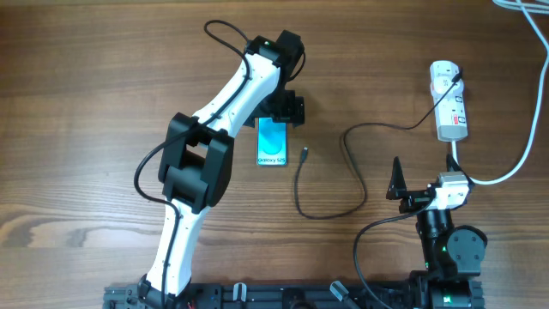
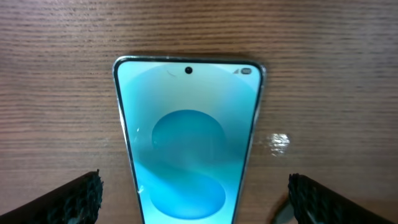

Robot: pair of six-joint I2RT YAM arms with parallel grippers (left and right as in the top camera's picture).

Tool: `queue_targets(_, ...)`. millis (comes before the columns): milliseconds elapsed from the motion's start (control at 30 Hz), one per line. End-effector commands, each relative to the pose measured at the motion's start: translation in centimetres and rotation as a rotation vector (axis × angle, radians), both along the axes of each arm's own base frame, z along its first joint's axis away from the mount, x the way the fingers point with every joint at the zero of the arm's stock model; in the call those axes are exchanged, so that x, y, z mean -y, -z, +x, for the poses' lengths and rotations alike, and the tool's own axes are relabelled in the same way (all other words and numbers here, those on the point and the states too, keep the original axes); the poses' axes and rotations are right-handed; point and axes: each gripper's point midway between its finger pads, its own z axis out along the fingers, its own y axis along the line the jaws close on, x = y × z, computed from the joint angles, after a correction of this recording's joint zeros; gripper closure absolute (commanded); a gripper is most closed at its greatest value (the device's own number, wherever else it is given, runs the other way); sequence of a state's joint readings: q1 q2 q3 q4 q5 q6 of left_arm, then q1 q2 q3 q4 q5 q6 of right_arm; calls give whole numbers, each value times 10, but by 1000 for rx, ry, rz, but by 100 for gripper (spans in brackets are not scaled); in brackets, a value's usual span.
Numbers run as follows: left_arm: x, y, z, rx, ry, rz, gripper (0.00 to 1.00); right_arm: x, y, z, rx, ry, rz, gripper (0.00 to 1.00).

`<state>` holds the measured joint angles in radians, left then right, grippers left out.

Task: Plug charger to phone and switch on socket
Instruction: 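Lower the left gripper and close it on the phone's edges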

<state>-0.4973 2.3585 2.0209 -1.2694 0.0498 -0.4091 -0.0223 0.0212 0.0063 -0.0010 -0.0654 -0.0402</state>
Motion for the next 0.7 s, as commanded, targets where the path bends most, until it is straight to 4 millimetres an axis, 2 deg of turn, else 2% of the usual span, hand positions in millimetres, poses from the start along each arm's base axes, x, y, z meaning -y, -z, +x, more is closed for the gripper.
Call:
queue_targets(0,-4,17,-7,-26,-10,23,0,1,-2,0,9,6,-12,0)
queue_targets(133,-7,30,-12,-40,-6,30,0,1,-2,0,9,6,-12,0)
queue_targets(367,-9,40,-14,-49,1,17,0,1,-2,0,9,6,-12,0)
queue_targets(467,-9,46,-21,-73,-67,16,0,1,-2,0,9,6,-12,0)
queue_targets(667,-11,55,-26,-84,-76,20,0,1,-2,0,9,6,-12,0)
